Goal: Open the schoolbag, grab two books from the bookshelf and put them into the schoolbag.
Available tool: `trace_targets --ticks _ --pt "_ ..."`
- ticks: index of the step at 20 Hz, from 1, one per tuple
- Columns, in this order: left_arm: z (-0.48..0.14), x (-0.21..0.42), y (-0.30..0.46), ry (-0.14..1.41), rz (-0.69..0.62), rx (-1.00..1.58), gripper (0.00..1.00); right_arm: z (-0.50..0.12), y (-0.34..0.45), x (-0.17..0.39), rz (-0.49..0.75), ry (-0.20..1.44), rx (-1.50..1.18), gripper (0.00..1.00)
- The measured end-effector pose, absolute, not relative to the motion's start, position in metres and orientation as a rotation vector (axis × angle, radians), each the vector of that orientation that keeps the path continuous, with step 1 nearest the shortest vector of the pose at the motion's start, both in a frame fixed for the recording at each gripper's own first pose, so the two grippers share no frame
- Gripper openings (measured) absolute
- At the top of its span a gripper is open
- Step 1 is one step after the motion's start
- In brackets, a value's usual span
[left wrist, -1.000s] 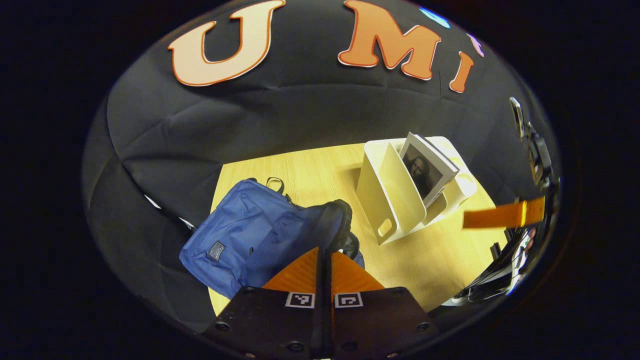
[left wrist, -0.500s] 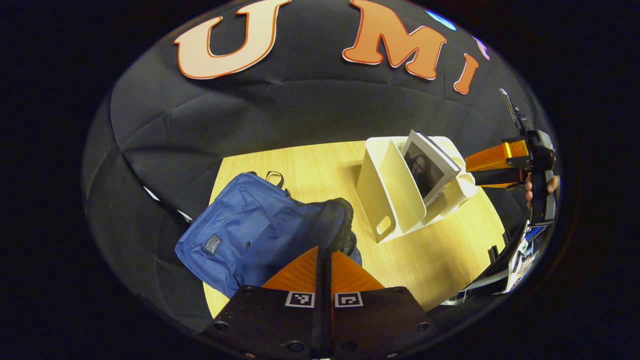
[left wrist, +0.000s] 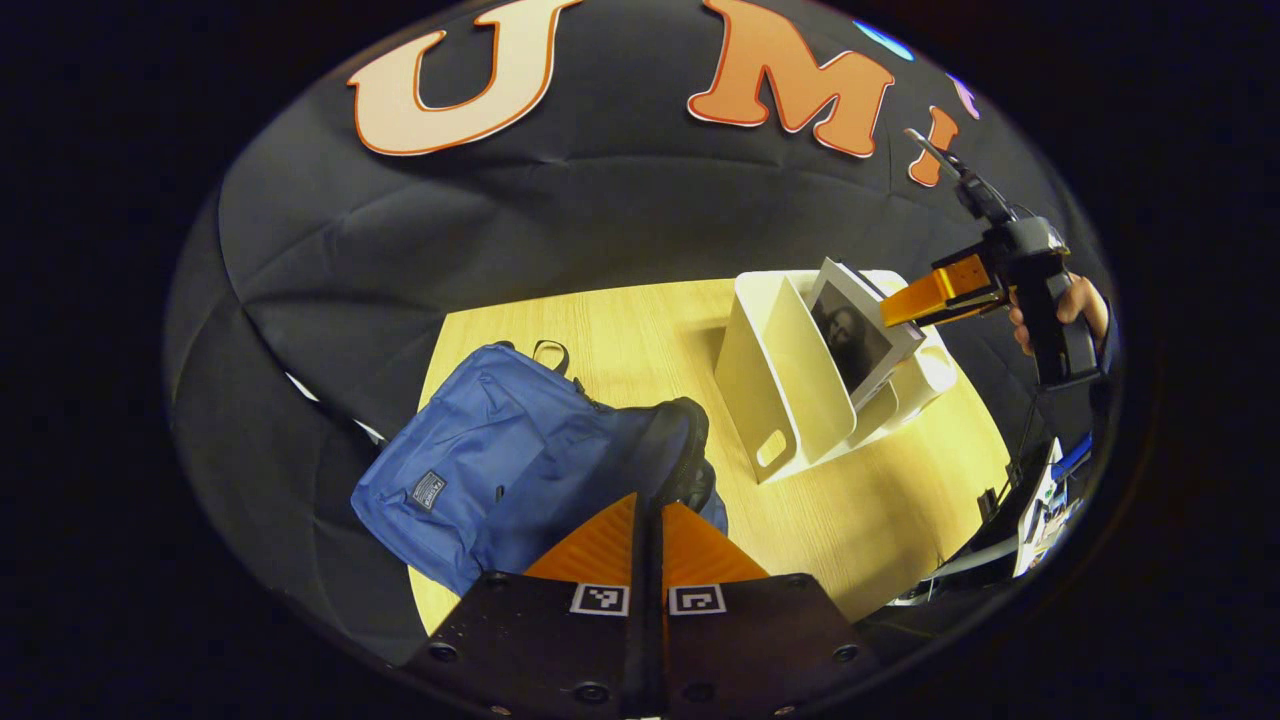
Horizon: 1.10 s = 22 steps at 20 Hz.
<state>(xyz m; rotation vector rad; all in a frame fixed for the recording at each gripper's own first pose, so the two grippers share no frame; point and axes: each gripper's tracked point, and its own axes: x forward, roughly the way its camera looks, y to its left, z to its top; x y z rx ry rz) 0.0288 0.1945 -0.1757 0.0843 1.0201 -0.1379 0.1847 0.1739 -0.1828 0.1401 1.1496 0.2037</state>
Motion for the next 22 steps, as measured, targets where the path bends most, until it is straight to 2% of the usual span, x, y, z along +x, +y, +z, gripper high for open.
trace_targets --ticks 2,3,4,9,10,11,12,13,14,15,17,20,21,22 --pt "-0.173 0.028 0.198 1.018 -0.137 0.086 0.00 -0.192 0.178 0.192 0.221 1.198 0.100 0.90" --pt "-0.173 0.028 0.199 1.017 -0.137 0.086 0.00 -0.196 0.178 0.195 0.227 1.219 0.082 1.00" --pt "-0.172 0.028 0.200 1.017 -0.136 0.085 0.00 -0.201 0.177 0.199 0.232 1.244 0.069 0.88" --pt "-0.171 0.027 0.202 1.016 -0.136 0.077 0.00 -0.227 0.174 0.203 0.209 1.326 -0.001 0.81" --pt "-0.170 0.027 0.202 1.016 -0.137 0.077 0.01 -0.234 0.174 0.203 0.202 1.343 -0.020 0.77" --pt "-0.170 0.026 0.201 1.017 -0.139 0.079 0.00 -0.240 0.173 0.204 0.197 1.358 -0.040 0.65" --pt "-0.170 0.027 0.201 1.018 -0.139 0.078 0.00 -0.246 0.171 0.205 0.192 1.369 -0.059 0.68" --pt "-0.170 0.025 0.201 1.020 -0.140 0.076 0.00 -0.252 0.171 0.205 0.184 1.380 -0.077 0.64" --pt "-0.169 0.025 0.201 1.020 -0.139 0.075 0.00 -0.259 0.169 0.204 0.175 1.400 -0.098 0.65" --pt "-0.168 0.024 0.200 1.021 -0.138 0.073 0.00 -0.264 0.165 0.202 0.166 1.418 -0.124 0.52" --pt "-0.169 0.024 0.200 1.020 -0.137 0.067 0.00 -0.268 0.165 0.203 0.178 1.428 -0.121 0.45" --pt "-0.168 0.025 0.201 1.016 -0.136 0.067 0.00 -0.256 0.157 0.199 0.184 1.418 -0.093 0.41" --pt "-0.169 0.024 0.203 1.018 -0.137 0.066 0.00 -0.250 0.152 0.201 0.178 1.403 -0.085 0.33" --pt "-0.168 0.023 0.202 1.016 -0.137 0.067 0.00 -0.243 0.148 0.201 0.174 1.385 -0.062 0.41"
